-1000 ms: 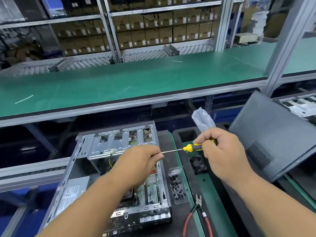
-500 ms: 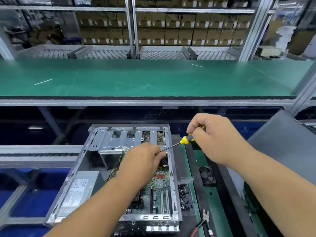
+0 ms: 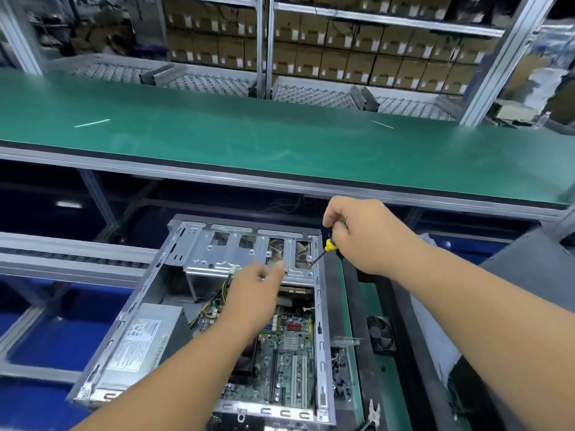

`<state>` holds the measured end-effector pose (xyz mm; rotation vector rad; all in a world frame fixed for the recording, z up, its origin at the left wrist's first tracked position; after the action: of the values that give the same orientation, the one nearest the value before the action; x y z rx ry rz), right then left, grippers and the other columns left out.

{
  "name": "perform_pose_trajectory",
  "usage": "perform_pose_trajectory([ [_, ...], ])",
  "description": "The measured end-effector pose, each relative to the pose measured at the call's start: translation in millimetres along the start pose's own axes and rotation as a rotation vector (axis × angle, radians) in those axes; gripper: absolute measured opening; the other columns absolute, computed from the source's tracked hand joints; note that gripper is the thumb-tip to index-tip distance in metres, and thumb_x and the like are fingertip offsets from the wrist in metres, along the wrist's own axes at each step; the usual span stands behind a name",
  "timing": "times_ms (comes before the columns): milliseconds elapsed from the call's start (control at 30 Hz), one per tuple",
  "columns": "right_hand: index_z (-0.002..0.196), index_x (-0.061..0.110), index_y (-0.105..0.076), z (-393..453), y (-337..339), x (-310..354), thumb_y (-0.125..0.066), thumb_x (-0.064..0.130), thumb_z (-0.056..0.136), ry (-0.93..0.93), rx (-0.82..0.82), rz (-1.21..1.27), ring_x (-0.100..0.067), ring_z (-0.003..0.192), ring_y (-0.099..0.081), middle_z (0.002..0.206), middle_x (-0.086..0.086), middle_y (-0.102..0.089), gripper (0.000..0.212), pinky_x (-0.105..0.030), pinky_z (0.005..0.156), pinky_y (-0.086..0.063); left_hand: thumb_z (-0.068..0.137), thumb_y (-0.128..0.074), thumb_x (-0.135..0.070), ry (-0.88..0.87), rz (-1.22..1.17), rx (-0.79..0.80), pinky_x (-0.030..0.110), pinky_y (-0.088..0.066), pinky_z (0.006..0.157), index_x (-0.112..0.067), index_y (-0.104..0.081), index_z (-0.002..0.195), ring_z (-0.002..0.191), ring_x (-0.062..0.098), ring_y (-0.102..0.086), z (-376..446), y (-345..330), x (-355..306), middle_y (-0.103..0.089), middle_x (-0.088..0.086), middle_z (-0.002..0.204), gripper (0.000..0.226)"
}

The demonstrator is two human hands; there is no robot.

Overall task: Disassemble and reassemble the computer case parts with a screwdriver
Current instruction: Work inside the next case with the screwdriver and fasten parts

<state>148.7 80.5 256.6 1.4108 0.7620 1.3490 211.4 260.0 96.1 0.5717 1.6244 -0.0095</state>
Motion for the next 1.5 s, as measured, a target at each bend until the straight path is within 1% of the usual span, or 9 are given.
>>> perform_pose_trajectory([
  [67,0.099,0.029,-0.060,8,-9,1,-0.043,0.011,0.096,0.013,0.047,-0.044,-0.013,0.060,-0.059,0.079,0.009,-0.064,0.024,-0.035,0.057,-0.054,0.096,-0.054,-0.032,0.298,-0.207,-0.015,0.028,-0.030,0.056,-0.013,-0.059,0.078,0.059,0.019,-0.037,3,-8,38,-0.043,0.002,0.069,0.026],
  [133,0.098,0.027,-0.059,13,-18,2,-0.043,0.010,0.096,0.023,0.088,-0.071,-0.017,0.058,-0.057,0.077,0.007,-0.063,0.023,-0.037,0.055,-0.053,0.093,-0.052,-0.022,0.504,-0.253,0.021,0.027,-0.022,0.052,-0.011,-0.062,0.083,0.057,0.020,-0.024,0,-19,71,-0.031,0.003,0.069,0.018],
  [267,0.099,0.027,-0.058,20,-29,0,-0.044,0.011,0.097,0.038,0.115,-0.116,-0.016,0.061,-0.055,0.080,0.007,-0.059,0.021,-0.030,0.052,-0.042,0.090,-0.055,-0.020,0.630,-0.379,0.090,0.025,-0.016,0.047,-0.012,-0.055,0.095,0.051,0.017,-0.015,2,-38,101,-0.020,0.000,0.066,0.009],
  [333,0.098,0.027,-0.058,23,-31,-2,-0.044,0.010,0.097,0.038,0.118,-0.129,-0.016,0.064,-0.056,0.081,0.006,-0.059,0.022,-0.031,0.053,-0.043,0.094,-0.058,-0.017,0.645,-0.466,0.176,0.024,-0.015,0.045,-0.013,-0.057,0.086,0.044,0.013,-0.016,4,-49,102,-0.024,-0.004,0.055,0.009],
  [433,0.098,0.026,-0.058,25,-34,-3,-0.043,0.009,0.096,0.040,0.130,-0.131,-0.017,0.065,-0.057,0.083,0.004,-0.060,0.023,-0.032,0.055,-0.048,0.097,-0.059,-0.013,0.682,-0.614,0.256,0.024,-0.015,0.040,-0.016,-0.053,0.083,0.045,0.012,-0.012,11,-64,92,-0.021,-0.006,0.056,0.015],
  [667,0.096,0.026,-0.056,31,-43,-4,-0.044,0.009,0.095,0.058,0.150,-0.159,-0.016,0.064,-0.055,0.081,0.005,-0.060,0.021,-0.029,0.052,-0.038,0.099,-0.055,-0.011,0.686,-0.862,0.221,0.024,-0.014,0.040,-0.019,-0.045,0.080,0.054,0.012,-0.009,19,-70,93,-0.015,-0.004,0.064,0.023],
  [1000,0.099,0.027,-0.057,37,-48,1,-0.046,0.011,0.096,0.121,0.148,-0.193,-0.014,0.075,-0.058,0.085,0.009,-0.059,0.019,-0.031,0.057,-0.045,0.100,-0.056,-0.010,0.589,-0.830,0.193,0.023,-0.016,0.040,-0.018,-0.047,0.081,0.046,0.010,-0.016,21,-64,94,-0.022,-0.004,0.057,0.023],
  [1267,0.101,0.026,-0.058,38,-48,2,-0.045,0.010,0.096,0.124,0.168,-0.230,-0.011,0.073,-0.055,0.086,0.008,-0.058,0.021,-0.030,0.055,-0.040,0.101,-0.056,-0.008,0.545,-0.885,0.201,0.024,-0.020,0.040,-0.018,-0.041,0.084,0.044,0.009,-0.020,26,-67,97,-0.025,-0.005,0.056,0.025],
  [1500,0.107,0.026,-0.056,42,-51,9,-0.048,0.004,0.096,0.140,0.201,-0.272,-0.016,0.075,-0.057,0.091,0.003,-0.060,0.026,-0.038,0.063,-0.055,0.101,-0.055,-0.007,0.534,-0.887,0.209,0.023,-0.020,0.040,-0.019,-0.039,0.080,0.043,0.009,-0.020,28,-68,97,-0.026,-0.005,0.054,0.029],
])
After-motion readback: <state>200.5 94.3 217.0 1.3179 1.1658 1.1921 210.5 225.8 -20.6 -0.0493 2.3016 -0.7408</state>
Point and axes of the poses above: each hand's wrist, its own z-axis towards the middle knuckle, its own y-axis out of the back of the hand, x = y × z, the point moved 8 cm from there along z, towards the middle knuckle
